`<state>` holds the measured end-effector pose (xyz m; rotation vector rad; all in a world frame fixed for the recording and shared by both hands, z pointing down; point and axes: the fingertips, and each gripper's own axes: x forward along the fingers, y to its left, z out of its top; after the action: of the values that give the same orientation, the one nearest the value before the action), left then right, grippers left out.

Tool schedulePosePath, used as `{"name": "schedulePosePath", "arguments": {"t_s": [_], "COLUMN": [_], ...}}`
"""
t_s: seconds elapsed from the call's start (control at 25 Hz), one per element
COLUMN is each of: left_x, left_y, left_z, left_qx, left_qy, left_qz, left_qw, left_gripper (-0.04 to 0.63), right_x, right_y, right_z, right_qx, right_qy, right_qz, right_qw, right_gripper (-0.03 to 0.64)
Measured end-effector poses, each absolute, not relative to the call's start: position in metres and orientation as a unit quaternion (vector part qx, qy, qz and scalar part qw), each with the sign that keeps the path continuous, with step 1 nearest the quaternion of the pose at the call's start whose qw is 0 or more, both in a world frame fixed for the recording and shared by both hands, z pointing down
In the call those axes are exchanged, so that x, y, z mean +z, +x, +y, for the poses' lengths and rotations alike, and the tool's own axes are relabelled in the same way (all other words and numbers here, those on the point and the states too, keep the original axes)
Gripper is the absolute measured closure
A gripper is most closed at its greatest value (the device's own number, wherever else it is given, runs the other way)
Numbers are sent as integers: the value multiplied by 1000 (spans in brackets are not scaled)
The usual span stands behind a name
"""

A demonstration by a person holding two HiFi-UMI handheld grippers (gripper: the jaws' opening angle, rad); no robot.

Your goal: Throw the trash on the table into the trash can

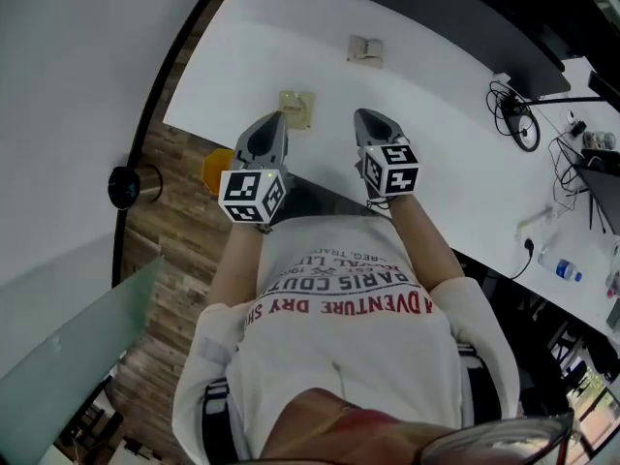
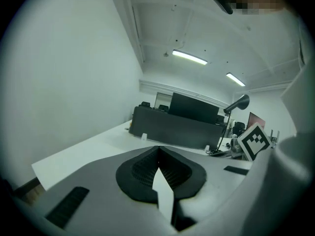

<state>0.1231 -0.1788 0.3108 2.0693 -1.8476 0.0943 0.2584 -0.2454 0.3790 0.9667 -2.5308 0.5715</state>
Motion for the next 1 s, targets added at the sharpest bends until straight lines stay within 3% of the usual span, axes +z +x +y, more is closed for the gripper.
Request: {"name": "schedulePosePath", "arguments": {"t_s": [0.2,0.24,0.28,0.32,0.56,0.8,0.88,1.0], "left_x": [343,350,358,365,407,427,426,423], "left_y": [59,50,42,35,4,-3,-3,-1], "left_z": [-170,-168,-164,-161,-151,-146,-144,-142], "left_qx": [36,36,37,38,37,32,26,18], "left_qy": [703,698,694,690,676,683,684,682], "left_qz": [-675,-677,-678,-679,-676,-660,-659,-662], "left_qw": [221,230,239,248,291,311,311,310], "left_gripper": [572,572,572,572,572,572,572,572], "right_x": [419,428,438,448,500,522,522,524], "right_y": [177,162,148,135,86,80,84,88], "right_z": [-232,-228,-223,-217,-207,-217,-221,-224], "right_qx": [220,225,231,237,216,171,172,172], "right_qy": [284,271,257,245,226,241,246,236], "right_qz": [-903,-903,-902,-900,-879,-867,-867,-866], "right_qw": [237,247,258,270,361,402,398,406], "right_gripper": [584,544,463,437,388,424,521,572]}}
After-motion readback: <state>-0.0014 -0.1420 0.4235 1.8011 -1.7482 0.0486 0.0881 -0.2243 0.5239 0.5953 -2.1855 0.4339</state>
